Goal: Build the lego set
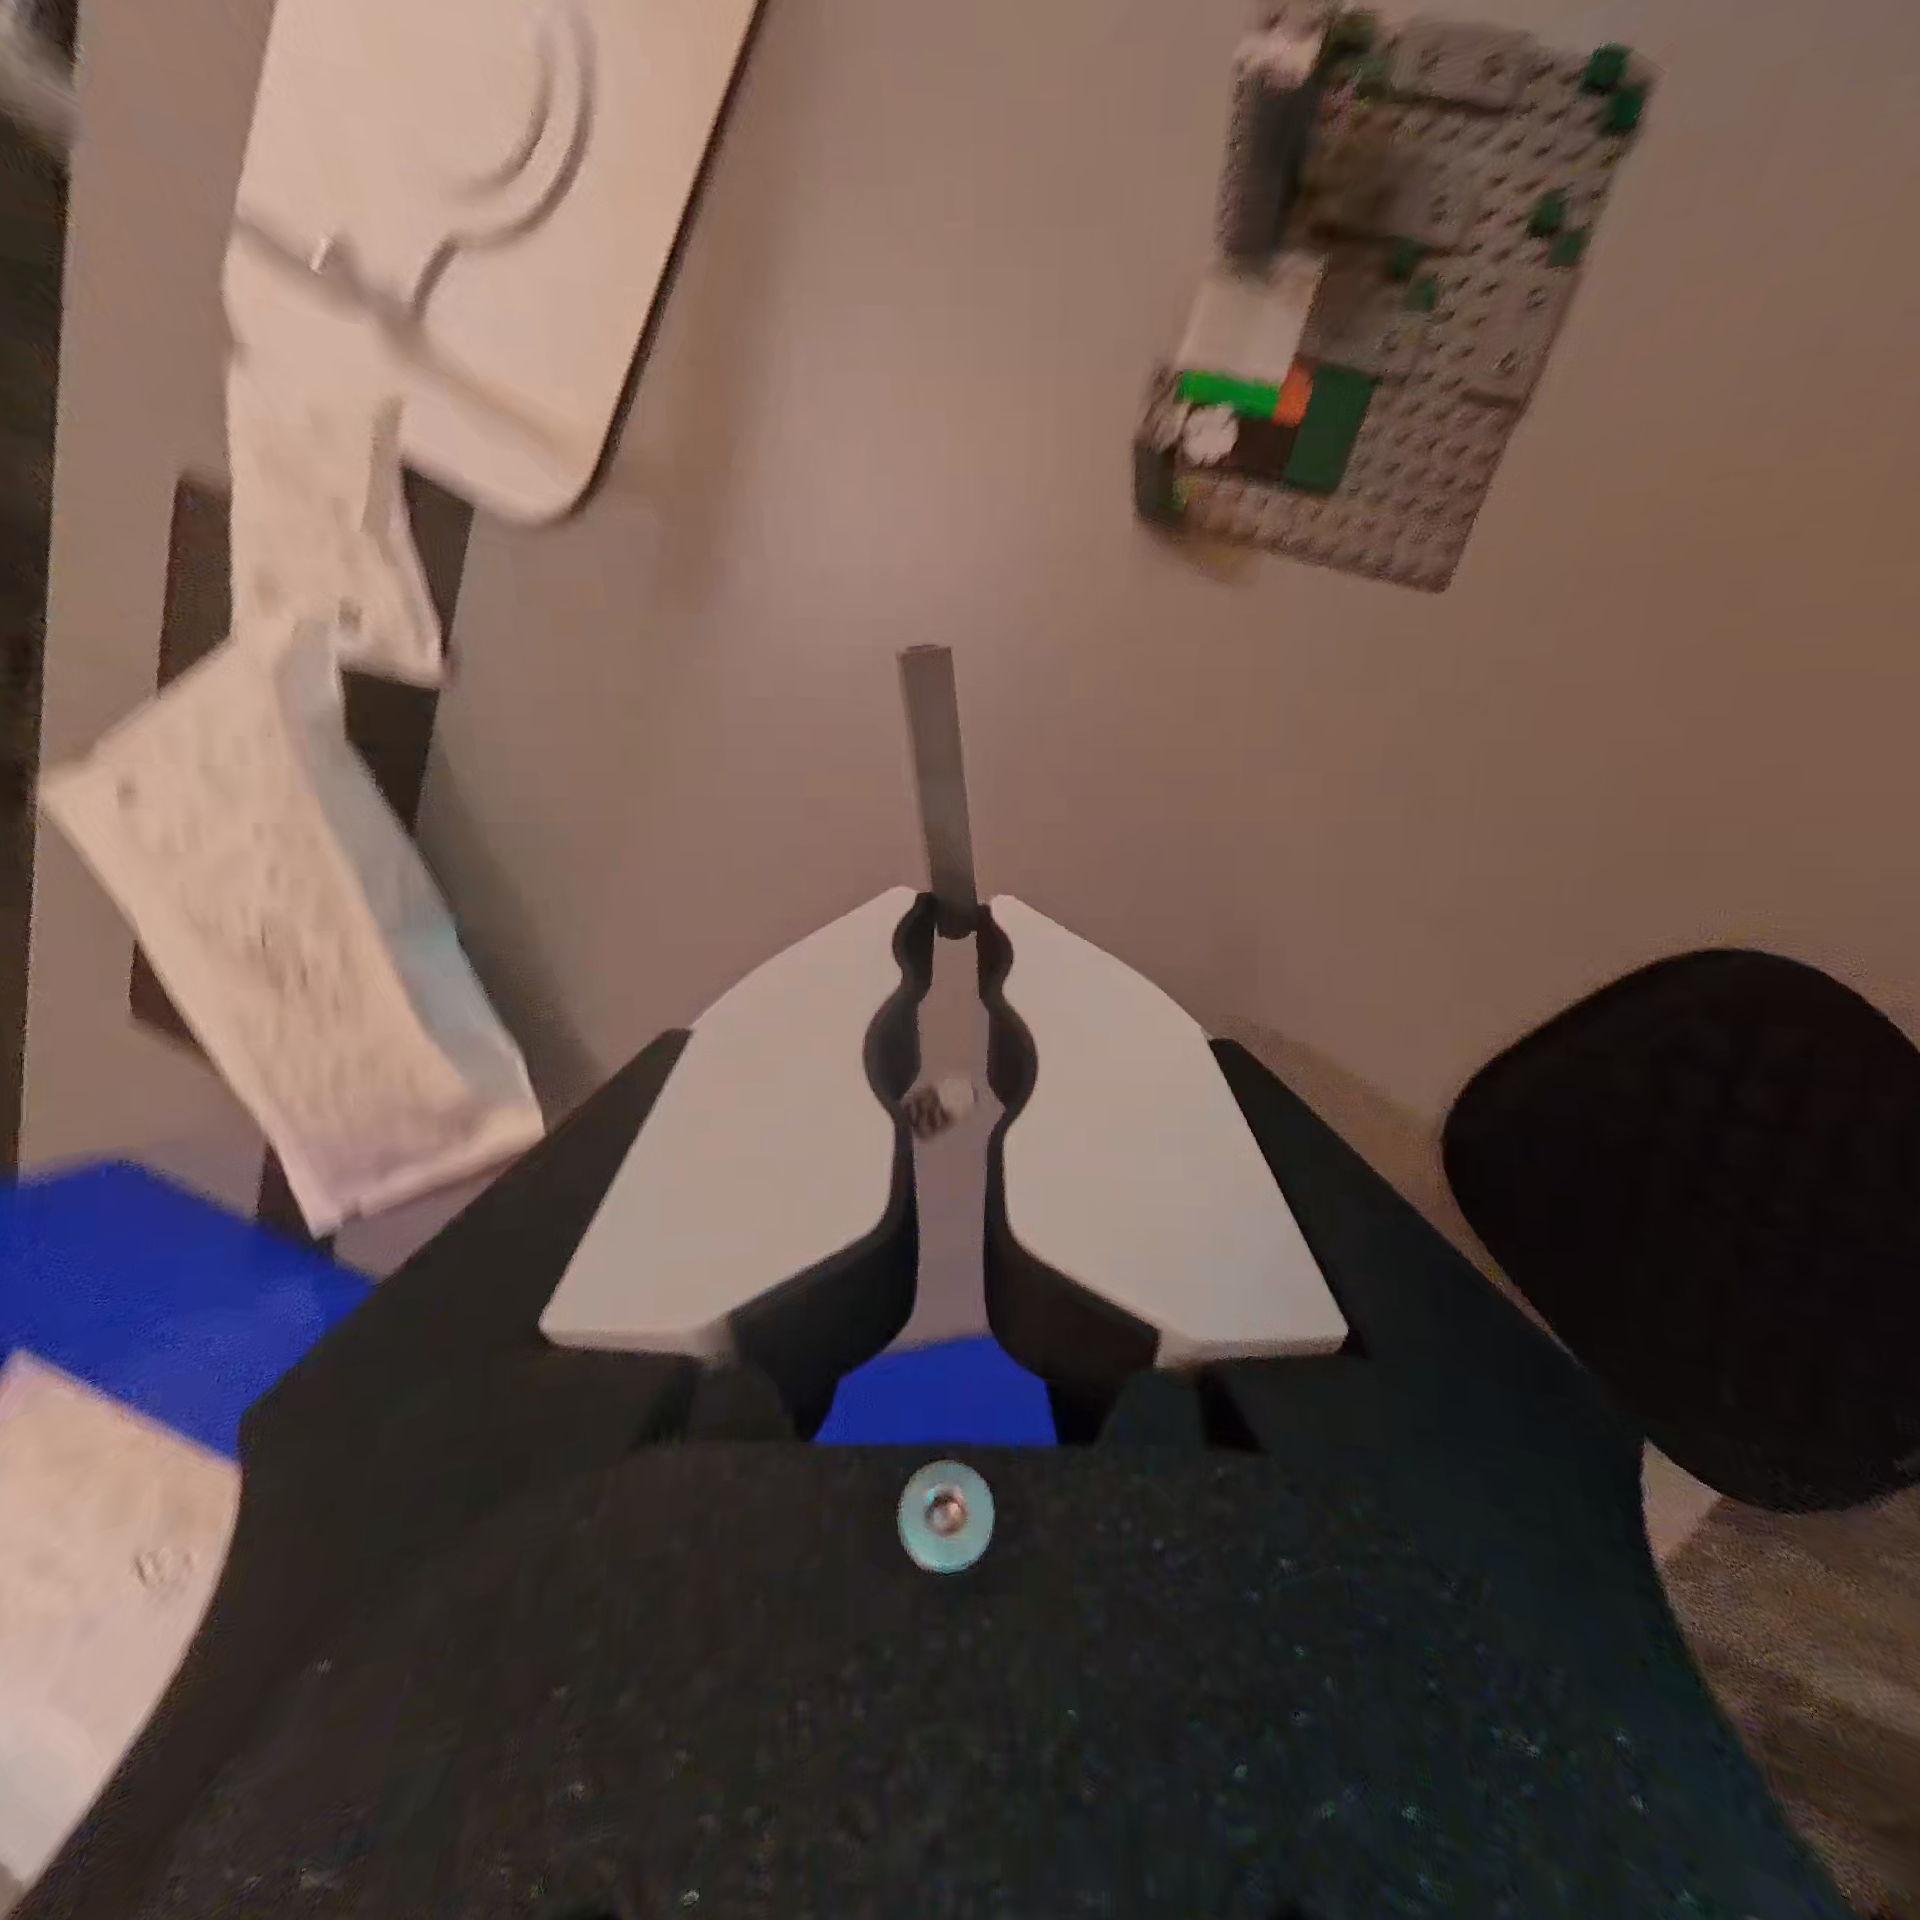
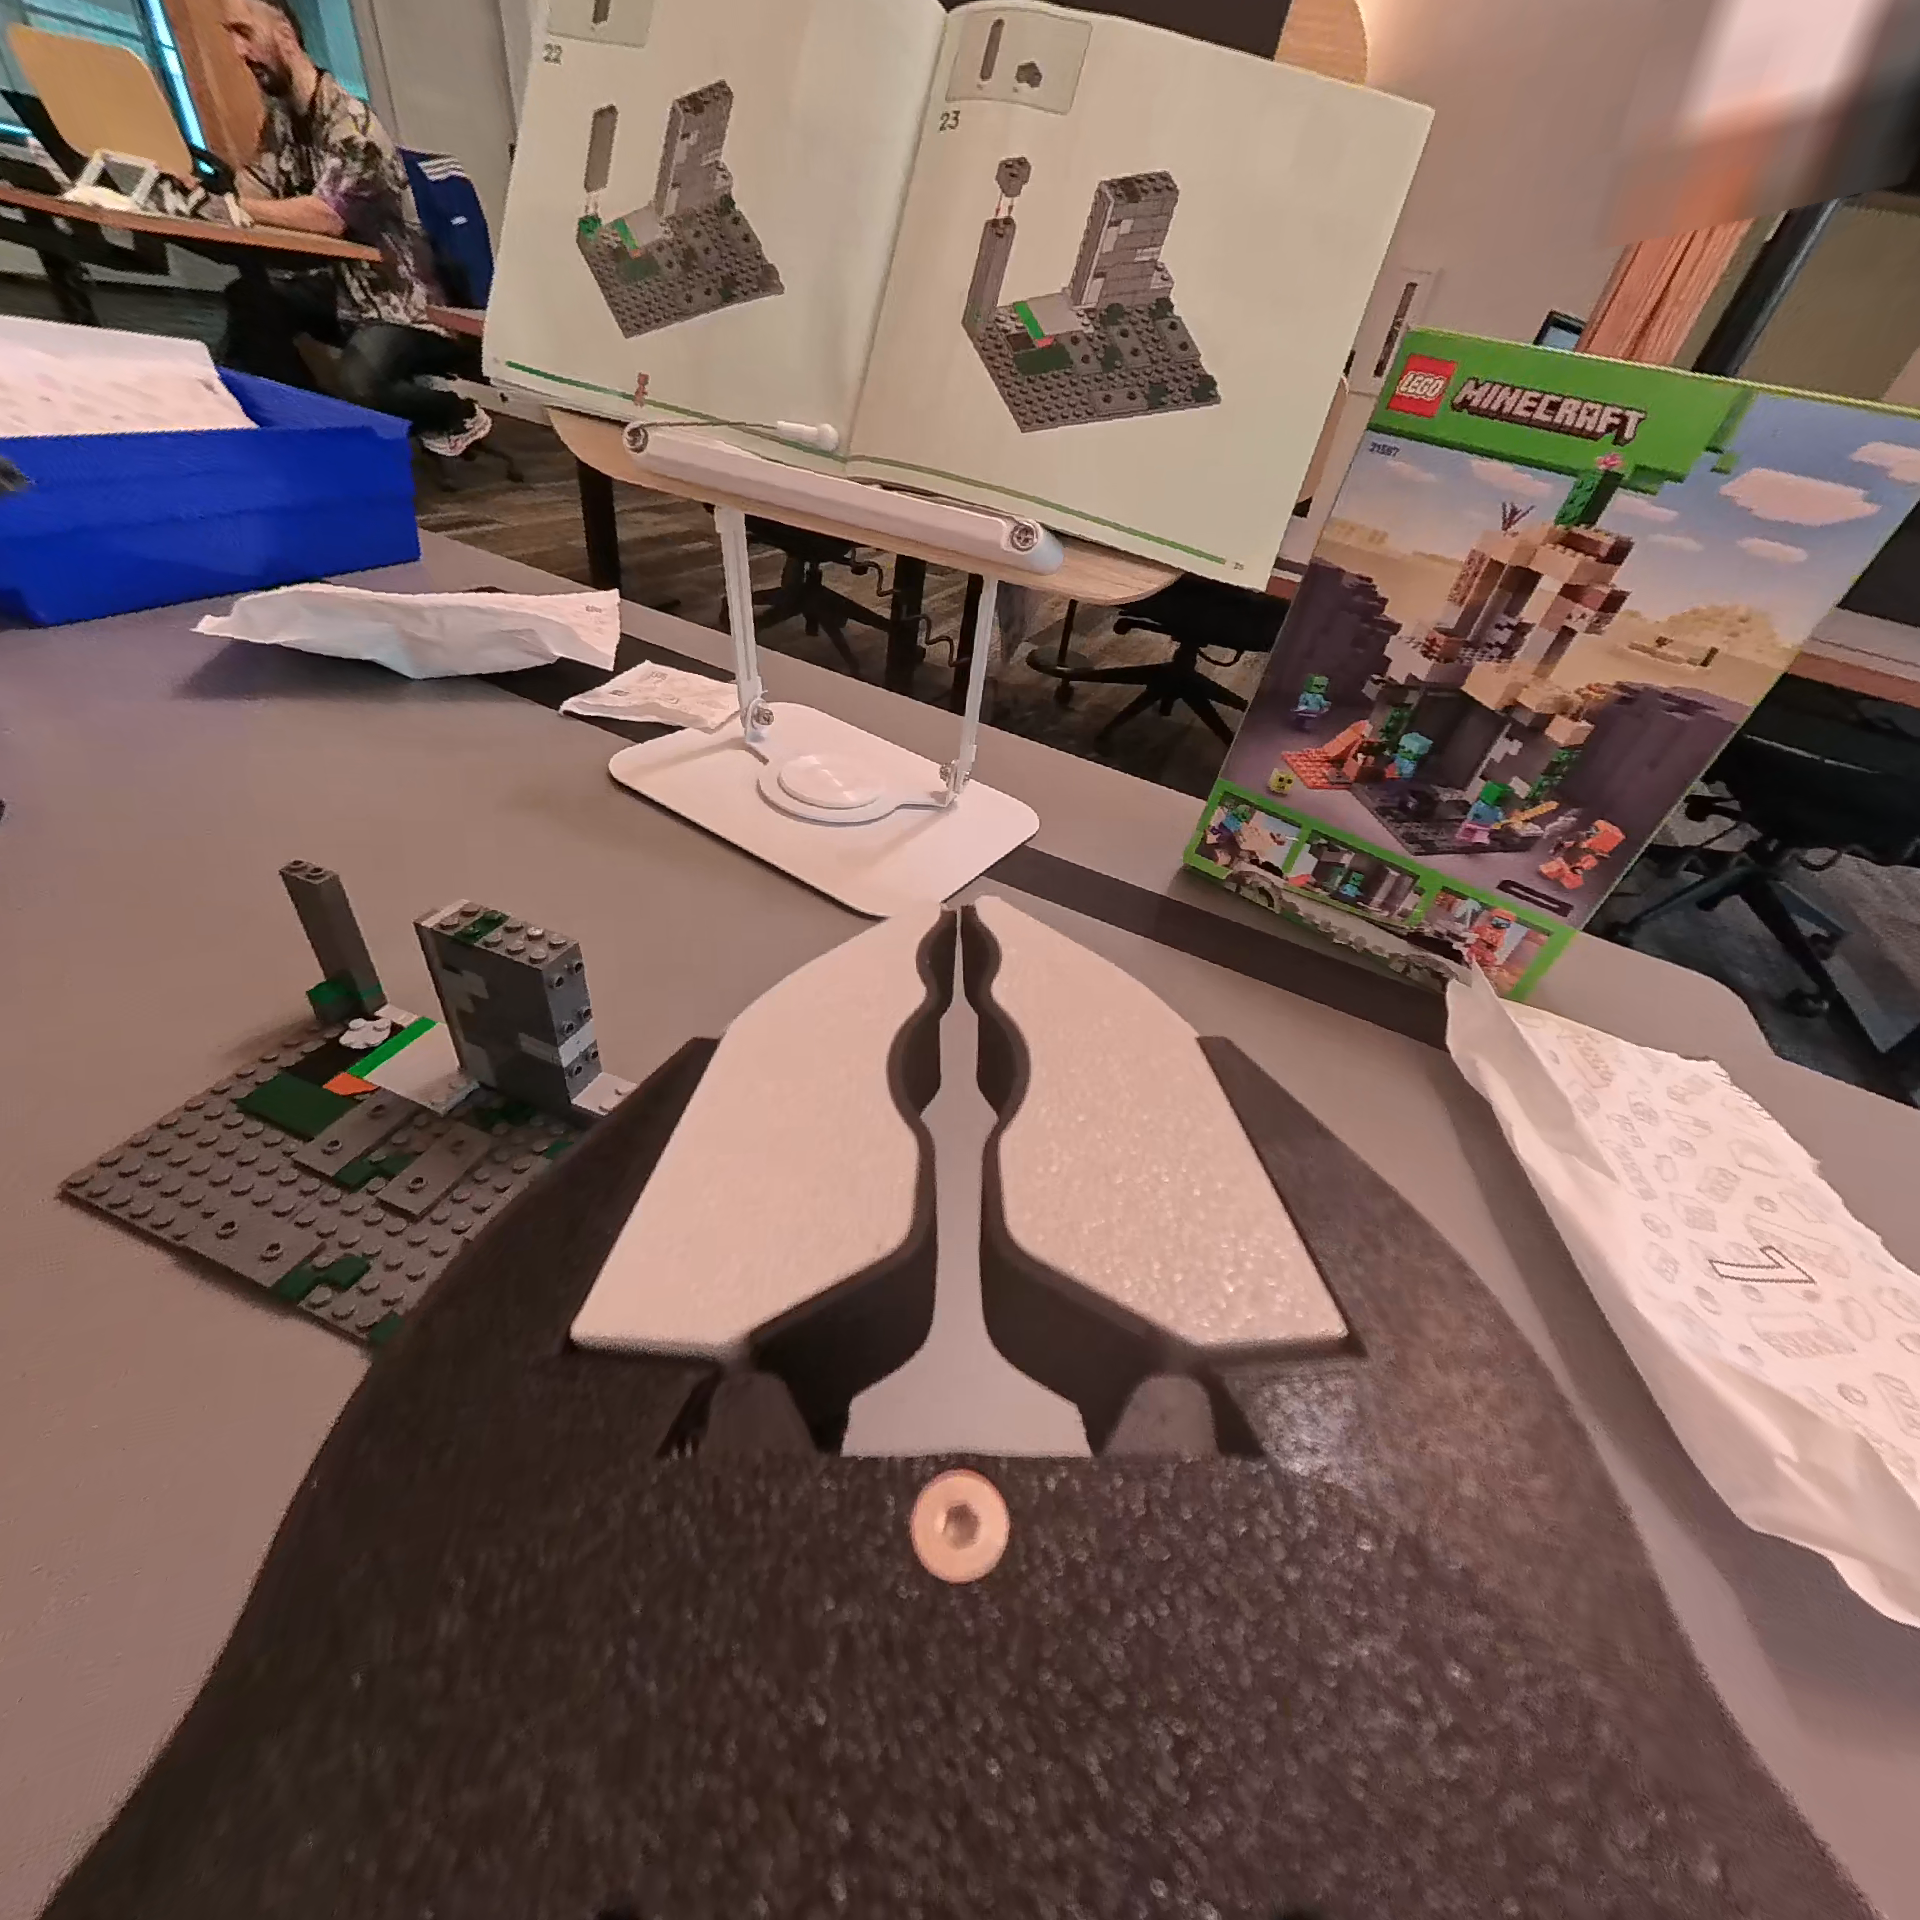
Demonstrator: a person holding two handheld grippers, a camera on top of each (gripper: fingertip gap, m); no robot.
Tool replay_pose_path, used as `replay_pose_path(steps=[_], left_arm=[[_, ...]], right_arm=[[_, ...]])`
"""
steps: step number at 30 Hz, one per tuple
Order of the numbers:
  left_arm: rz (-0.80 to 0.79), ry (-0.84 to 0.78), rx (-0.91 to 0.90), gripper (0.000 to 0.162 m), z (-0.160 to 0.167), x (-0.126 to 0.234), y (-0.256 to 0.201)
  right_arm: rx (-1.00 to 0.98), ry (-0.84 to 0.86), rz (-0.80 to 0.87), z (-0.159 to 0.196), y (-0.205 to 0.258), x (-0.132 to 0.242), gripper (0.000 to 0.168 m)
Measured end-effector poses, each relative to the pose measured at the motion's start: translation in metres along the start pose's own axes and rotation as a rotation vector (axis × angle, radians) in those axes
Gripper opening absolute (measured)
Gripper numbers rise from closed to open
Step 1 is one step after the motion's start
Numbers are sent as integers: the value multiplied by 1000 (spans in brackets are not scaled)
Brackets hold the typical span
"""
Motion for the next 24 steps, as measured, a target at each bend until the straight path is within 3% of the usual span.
replay_pose_path(steps=[5,10,16,24], left_arm=[[109,2,-186,7,-61,-62,3],[265,41,-282,7,-91,-128,-4],[282,94,-291,8,-95,-174,0],[348,130,-321,8,-83,-187,1]], right_arm=[[-14,-5,-10,1,-1,1,1],[-14,6,-26,4,0,-1,1],[-18,15,-38,7,1,-3,1],[-24,27,-49,10,3,-6,1]])
Point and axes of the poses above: each gripper's, where its closed fingertips meet, x back along the fingers, z out of its underside, y = z × x across the jaws, the point moved 6 cm from there along x, back along the fingers, and after that the axes turned 3 degrees about -z, right-handed, at the moved point
